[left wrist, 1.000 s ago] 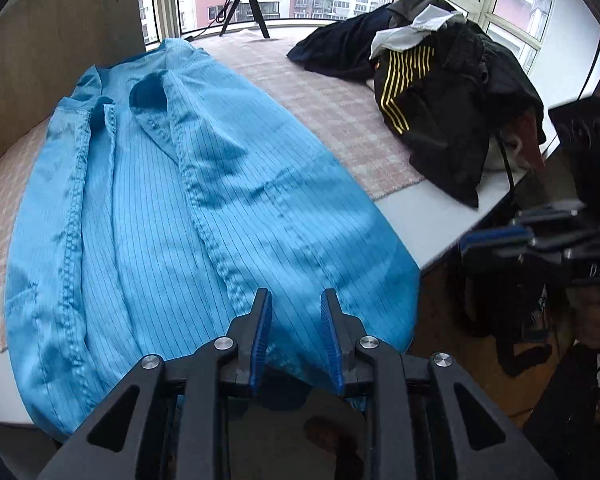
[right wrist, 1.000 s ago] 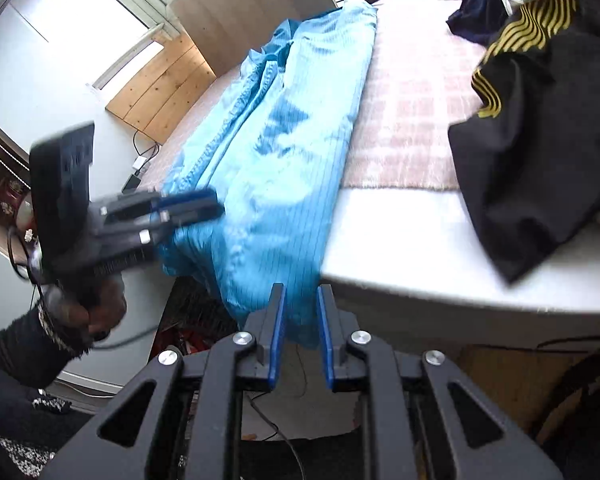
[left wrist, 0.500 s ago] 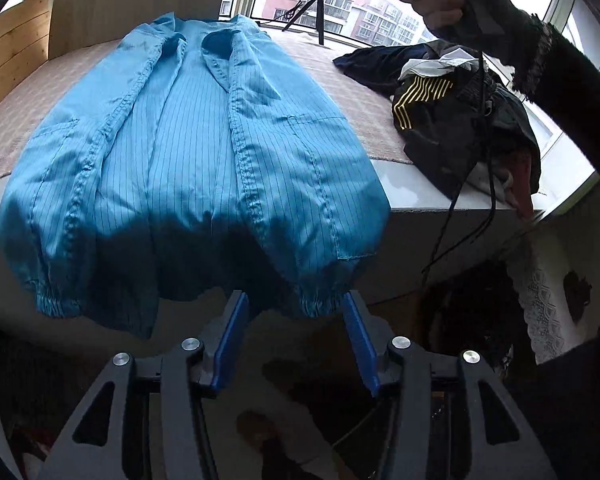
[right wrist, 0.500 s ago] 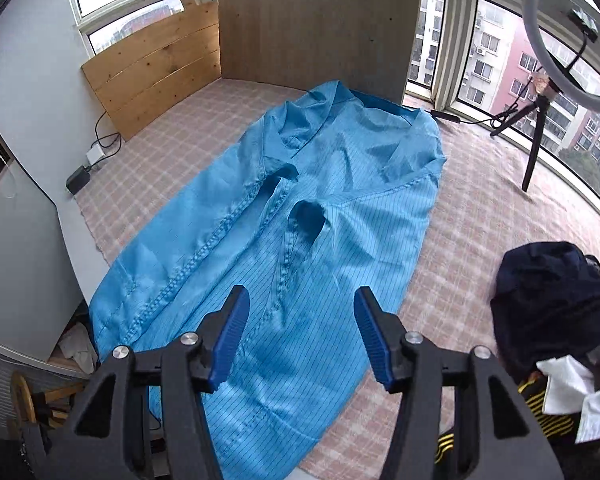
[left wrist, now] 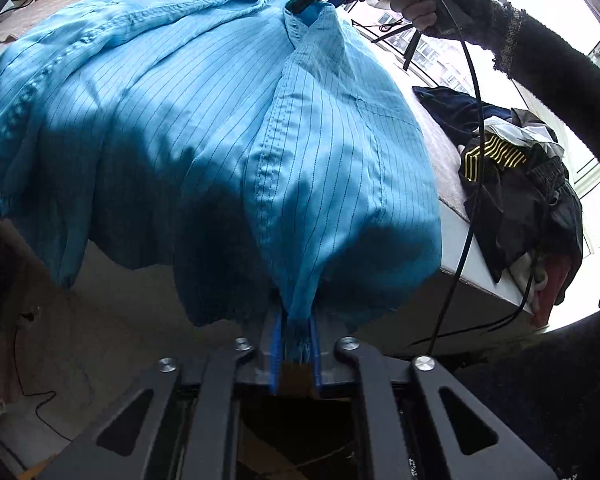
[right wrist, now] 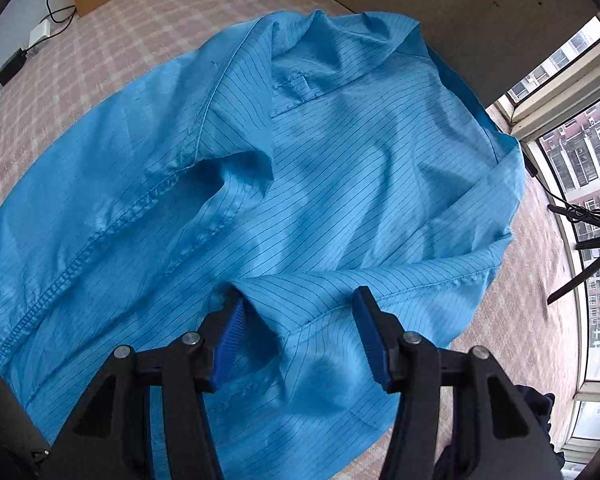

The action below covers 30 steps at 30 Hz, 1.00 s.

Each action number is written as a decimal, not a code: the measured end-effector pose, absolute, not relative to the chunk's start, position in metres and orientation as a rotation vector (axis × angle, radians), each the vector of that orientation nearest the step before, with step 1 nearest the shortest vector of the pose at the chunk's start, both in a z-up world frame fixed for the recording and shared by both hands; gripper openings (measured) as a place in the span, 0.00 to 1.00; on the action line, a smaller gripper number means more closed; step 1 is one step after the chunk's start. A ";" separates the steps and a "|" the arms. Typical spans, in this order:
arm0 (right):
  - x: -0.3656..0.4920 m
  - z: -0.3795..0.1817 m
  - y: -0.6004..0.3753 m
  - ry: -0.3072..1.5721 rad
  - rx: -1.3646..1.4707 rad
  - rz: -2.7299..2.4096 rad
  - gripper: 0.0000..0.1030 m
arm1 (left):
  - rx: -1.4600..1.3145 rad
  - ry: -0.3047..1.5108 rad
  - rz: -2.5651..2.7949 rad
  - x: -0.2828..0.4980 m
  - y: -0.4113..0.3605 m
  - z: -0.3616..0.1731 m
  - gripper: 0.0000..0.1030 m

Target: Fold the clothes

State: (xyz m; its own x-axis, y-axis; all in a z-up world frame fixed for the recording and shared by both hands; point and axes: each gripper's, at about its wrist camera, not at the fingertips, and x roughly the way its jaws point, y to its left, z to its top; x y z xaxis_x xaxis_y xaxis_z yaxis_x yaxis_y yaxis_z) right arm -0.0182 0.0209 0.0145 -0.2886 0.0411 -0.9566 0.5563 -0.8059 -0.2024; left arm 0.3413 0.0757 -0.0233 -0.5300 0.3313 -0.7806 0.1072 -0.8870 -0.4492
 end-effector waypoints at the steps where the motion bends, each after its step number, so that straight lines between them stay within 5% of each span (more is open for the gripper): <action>1: -0.020 0.010 0.022 0.746 1.639 -2.141 0.11 | -1.454 -0.681 2.568 0.343 0.075 -0.021 0.05; 2: -0.020 0.008 0.024 0.743 1.648 -2.130 0.04 | -1.455 -0.670 2.591 0.345 0.073 -0.017 0.05; 7: -0.027 0.012 0.034 0.715 1.609 -2.199 0.03 | -1.480 -0.584 2.727 0.349 0.053 0.006 0.05; 10: -0.040 0.007 0.033 0.661 1.627 -2.202 0.04 | -1.620 -0.557 2.723 0.340 0.039 -0.010 0.29; 14: -0.042 0.000 0.019 0.748 1.622 -2.208 0.04 | -1.608 -0.574 2.809 0.347 0.025 0.006 0.31; 20: -0.022 0.072 0.056 0.519 1.476 -2.190 0.37 | -1.576 -0.550 2.878 0.369 0.028 0.034 0.29; 25: 0.010 0.112 0.085 0.452 1.366 -2.246 0.37 | -1.493 -0.616 2.900 0.364 0.033 0.041 0.29; 30: -0.026 0.063 0.059 0.598 1.490 -2.211 0.39 | -1.459 -0.512 2.811 0.325 0.056 0.029 0.29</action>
State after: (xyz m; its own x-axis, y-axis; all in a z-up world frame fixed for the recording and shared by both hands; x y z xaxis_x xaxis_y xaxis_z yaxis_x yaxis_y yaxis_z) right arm -0.0258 0.0587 0.0630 -0.3474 -0.0935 -0.9330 0.5507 -0.8257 -0.1224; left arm 0.3250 0.0559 0.0293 -0.5845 0.0863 -0.8068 0.2038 -0.9468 -0.2490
